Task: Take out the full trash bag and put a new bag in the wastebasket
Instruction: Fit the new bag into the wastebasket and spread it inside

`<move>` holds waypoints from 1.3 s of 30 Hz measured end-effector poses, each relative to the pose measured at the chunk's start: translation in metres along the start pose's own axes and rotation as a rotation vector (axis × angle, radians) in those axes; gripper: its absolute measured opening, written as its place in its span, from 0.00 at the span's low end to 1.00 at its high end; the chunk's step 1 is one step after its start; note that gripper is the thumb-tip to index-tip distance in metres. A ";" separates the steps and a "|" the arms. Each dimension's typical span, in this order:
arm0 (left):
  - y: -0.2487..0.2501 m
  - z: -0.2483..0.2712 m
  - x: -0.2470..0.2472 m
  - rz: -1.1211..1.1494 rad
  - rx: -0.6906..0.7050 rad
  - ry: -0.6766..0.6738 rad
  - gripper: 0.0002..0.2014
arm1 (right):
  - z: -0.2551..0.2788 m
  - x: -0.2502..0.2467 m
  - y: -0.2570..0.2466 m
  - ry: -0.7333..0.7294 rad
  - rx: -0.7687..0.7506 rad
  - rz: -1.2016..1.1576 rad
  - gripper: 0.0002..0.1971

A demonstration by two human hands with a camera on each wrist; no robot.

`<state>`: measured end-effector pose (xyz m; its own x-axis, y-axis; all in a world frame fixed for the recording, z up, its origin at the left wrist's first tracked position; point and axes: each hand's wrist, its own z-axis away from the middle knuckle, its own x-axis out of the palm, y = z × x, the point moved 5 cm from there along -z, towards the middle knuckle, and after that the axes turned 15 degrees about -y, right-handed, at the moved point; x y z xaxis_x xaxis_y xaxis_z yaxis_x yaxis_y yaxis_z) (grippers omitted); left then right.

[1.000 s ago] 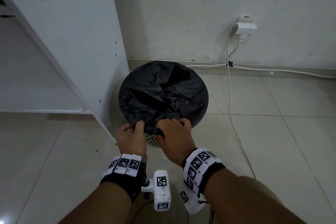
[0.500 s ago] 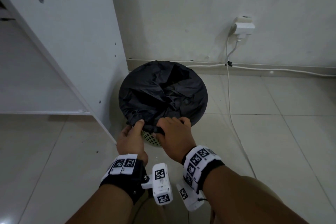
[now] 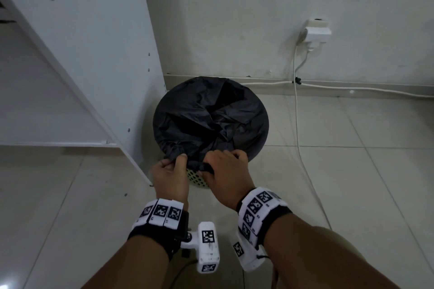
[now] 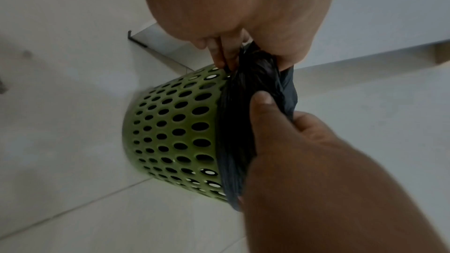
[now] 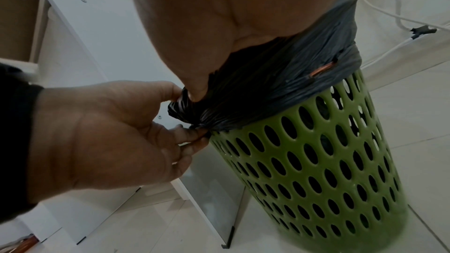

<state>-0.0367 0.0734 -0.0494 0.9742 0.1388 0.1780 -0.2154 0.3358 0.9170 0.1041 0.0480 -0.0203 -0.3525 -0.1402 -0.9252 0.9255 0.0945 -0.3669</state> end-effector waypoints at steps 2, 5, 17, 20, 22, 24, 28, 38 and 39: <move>-0.003 0.002 -0.002 0.052 0.003 -0.005 0.21 | 0.000 0.000 0.000 0.001 0.001 -0.001 0.08; -0.007 0.005 -0.002 0.075 -0.013 -0.024 0.19 | 0.000 0.000 0.001 0.008 0.000 0.002 0.08; -0.004 0.011 -0.004 -0.006 -0.084 0.040 0.23 | 0.000 0.000 0.000 0.017 0.002 0.020 0.08; -0.001 0.012 -0.001 0.021 -0.065 0.062 0.24 | 0.001 -0.001 0.000 0.013 0.003 0.010 0.08; -0.001 0.012 -0.002 0.006 -0.075 0.076 0.20 | 0.001 -0.001 0.000 0.010 0.004 0.016 0.08; 0.000 0.011 -0.002 -0.048 -0.064 0.078 0.19 | 0.001 -0.001 0.000 0.010 0.006 0.021 0.08; 0.006 0.013 0.000 -0.101 -0.044 0.045 0.16 | 0.000 -0.001 -0.001 0.015 0.016 0.025 0.09; -0.001 0.014 -0.002 -0.075 -0.116 0.071 0.17 | 0.000 0.000 0.001 0.033 0.005 0.024 0.09; 0.000 0.015 0.000 -0.064 -0.109 0.068 0.18 | -0.001 0.000 0.001 0.032 0.005 0.025 0.09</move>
<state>-0.0355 0.0596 -0.0444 0.9802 0.1753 0.0924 -0.1626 0.4444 0.8809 0.1048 0.0491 -0.0210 -0.3336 -0.1063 -0.9367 0.9346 0.0924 -0.3434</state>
